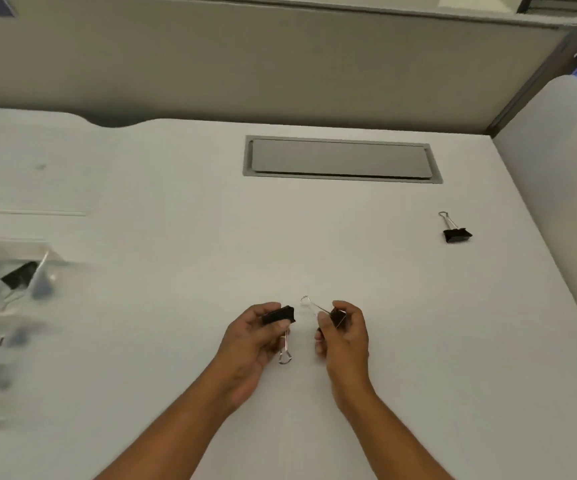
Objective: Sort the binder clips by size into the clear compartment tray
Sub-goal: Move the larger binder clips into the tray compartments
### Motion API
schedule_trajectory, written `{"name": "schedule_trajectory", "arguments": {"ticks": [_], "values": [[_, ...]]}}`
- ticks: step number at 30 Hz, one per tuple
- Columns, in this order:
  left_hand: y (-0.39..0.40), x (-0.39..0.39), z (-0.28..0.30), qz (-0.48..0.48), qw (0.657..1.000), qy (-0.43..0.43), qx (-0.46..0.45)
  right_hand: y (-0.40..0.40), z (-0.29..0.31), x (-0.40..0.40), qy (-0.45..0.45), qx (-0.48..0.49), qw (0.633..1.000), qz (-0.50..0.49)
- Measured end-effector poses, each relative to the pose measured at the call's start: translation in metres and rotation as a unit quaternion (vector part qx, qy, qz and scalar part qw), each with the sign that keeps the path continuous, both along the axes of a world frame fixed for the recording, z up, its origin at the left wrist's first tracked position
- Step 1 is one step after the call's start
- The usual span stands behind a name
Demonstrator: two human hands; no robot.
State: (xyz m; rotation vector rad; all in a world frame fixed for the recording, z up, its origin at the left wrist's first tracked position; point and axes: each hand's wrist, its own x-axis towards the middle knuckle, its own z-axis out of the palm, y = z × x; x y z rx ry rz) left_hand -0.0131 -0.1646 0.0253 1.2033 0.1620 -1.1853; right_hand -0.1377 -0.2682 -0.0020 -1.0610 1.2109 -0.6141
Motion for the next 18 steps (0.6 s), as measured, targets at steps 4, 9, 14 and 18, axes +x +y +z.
{"name": "schedule_trajectory", "arguments": {"ticks": [4,9,14,18], "values": [[0.049,0.050,0.021,0.009,0.998,-0.066,-0.019,0.050,0.017,0.045,0.001,0.012,0.998,0.057],[0.128,0.116,0.044,0.033,0.962,-0.261,0.066,0.090,0.044,0.115,0.011,-0.039,0.989,0.145],[0.212,0.208,0.054,0.157,0.877,-0.424,0.161,0.145,0.058,0.183,-0.008,-0.073,0.977,0.201],[0.253,0.280,0.051,0.160,0.786,-0.557,0.214,0.193,0.061,0.218,-0.004,-0.097,0.967,0.234]]}}
